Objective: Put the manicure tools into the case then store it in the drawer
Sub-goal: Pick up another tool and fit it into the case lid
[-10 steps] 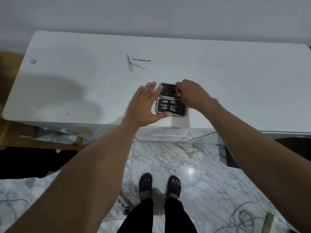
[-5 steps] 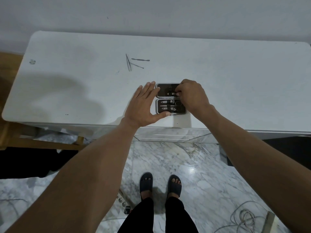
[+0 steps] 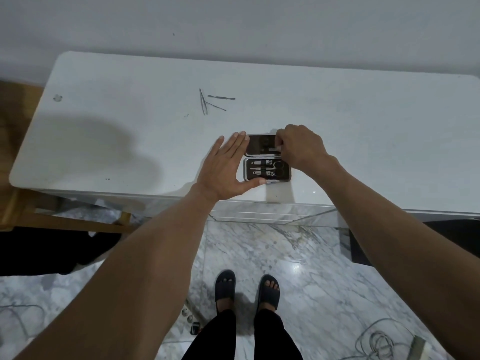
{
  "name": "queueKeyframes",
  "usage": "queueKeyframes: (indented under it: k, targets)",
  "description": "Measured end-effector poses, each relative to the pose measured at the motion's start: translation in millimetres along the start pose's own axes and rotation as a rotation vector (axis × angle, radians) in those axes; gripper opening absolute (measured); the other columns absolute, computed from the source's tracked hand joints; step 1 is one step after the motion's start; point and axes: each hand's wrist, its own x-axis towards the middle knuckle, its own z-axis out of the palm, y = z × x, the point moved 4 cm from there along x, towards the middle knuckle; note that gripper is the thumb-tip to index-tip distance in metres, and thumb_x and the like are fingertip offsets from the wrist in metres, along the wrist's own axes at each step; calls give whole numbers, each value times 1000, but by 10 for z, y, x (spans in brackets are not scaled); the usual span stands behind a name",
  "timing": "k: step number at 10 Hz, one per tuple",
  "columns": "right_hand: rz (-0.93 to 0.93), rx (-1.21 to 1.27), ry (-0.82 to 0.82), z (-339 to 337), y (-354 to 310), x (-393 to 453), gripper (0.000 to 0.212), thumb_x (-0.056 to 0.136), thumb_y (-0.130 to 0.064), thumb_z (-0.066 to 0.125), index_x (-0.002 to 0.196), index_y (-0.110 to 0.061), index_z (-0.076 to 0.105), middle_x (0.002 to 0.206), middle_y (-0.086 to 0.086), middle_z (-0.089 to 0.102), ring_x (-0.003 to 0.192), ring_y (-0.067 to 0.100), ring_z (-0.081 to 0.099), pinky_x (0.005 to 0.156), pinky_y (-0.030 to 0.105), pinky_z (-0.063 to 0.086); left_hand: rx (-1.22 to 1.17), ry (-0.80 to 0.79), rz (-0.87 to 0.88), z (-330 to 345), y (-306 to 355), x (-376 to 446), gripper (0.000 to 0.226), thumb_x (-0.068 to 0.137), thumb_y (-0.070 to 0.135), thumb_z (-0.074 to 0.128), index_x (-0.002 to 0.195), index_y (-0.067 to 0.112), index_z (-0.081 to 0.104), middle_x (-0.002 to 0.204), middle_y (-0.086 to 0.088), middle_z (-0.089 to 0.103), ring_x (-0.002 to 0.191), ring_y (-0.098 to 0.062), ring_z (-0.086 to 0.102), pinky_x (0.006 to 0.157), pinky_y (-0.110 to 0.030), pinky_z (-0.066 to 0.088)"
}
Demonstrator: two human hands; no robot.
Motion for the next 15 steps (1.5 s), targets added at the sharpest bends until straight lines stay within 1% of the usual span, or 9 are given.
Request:
queueKeyframes:
  k: [3, 5, 6, 8, 9, 11, 12, 13, 15]
  targets:
    - [10, 211, -77, -9, 144, 19, 19, 84, -13, 56, 91, -25, 68, 92, -1, 67, 87, 24, 60, 70, 33, 48, 1, -29, -12, -3, -5, 5, 115, 85, 88, 39, 161, 2, 31, 169, -12, 30, 158, -23, 26, 130, -51, 19]
    - [22, 363, -106, 26, 190, 4, 19, 81, -16, 75, 99, -14, 72, 87, 0, 67, 84, 18, 60, 73, 26, 44, 5, -27, -7, -2, -5, 6, 114, 85, 87, 42, 161, 2, 31, 169, -12, 30, 159, -23, 26, 130, -50, 19]
    - [-18, 305, -137, 6, 201, 33, 14, 83, -13, 72, 96, -13, 73, 90, 2, 67, 82, 16, 57, 63, 23, 40, 5, -14, -4, -7, -2, 8, 114, 85, 87, 43, 160, 3, 32, 169, -12, 31, 158, -24, 27, 130, -50, 20]
    - [-45, 94, -93, 24, 206, 2, 11, 90, -22, 61, 94, -15, 68, 87, 0, 56, 87, 25, 58, 69, 31, 41, -3, -33, -4, -9, -3, 8, 114, 85, 87, 43, 162, 3, 29, 170, -11, 28, 159, -23, 25, 131, -50, 17]
    - [29, 128, -64, 33, 293, -33, 11, 91, -25, 58, 94, -19, 66, 92, 2, 62, 92, 27, 60, 71, 33, 45, 2, -31, -10, -7, -5, 8, 114, 85, 87, 44, 161, 3, 29, 170, -11, 28, 159, -23, 25, 131, -50, 17]
    - [193, 395, -73, 37, 393, -45, 13, 89, -12, 59, 93, -7, 70, 96, 9, 69, 74, 26, 60, 73, 37, 55, 0, -60, -18, -11, -8, 13, 116, 84, 88, 42, 162, 4, 27, 171, -11, 26, 160, -22, 22, 131, -49, 15]
    - [298, 574, -88, 41, 543, -96, 10, 87, -6, 59, 86, -8, 69, 93, 10, 68, 68, 25, 64, 58, 33, 58, -4, -55, -20, -5, -8, 12, 116, 84, 88, 43, 162, 3, 28, 171, -11, 26, 159, -22, 23, 131, -48, 15]
    - [323, 732, -60, 66, 620, -152, 7, 87, -6, 64, 86, -12, 68, 95, 8, 67, 77, 19, 59, 53, 24, 52, -16, -59, -23, -8, 4, 11, 117, 83, 89, 42, 162, 4, 28, 171, -10, 26, 160, -21, 22, 131, -48, 14]
    - [274, 686, -21, 132, 590, -150, 7, 87, -10, 64, 89, -12, 71, 86, 8, 67, 78, 20, 59, 70, 40, 59, -11, -74, -28, -18, 8, 14, 118, 83, 90, 40, 162, 4, 27, 171, -10, 25, 160, -22, 21, 132, -48, 13]
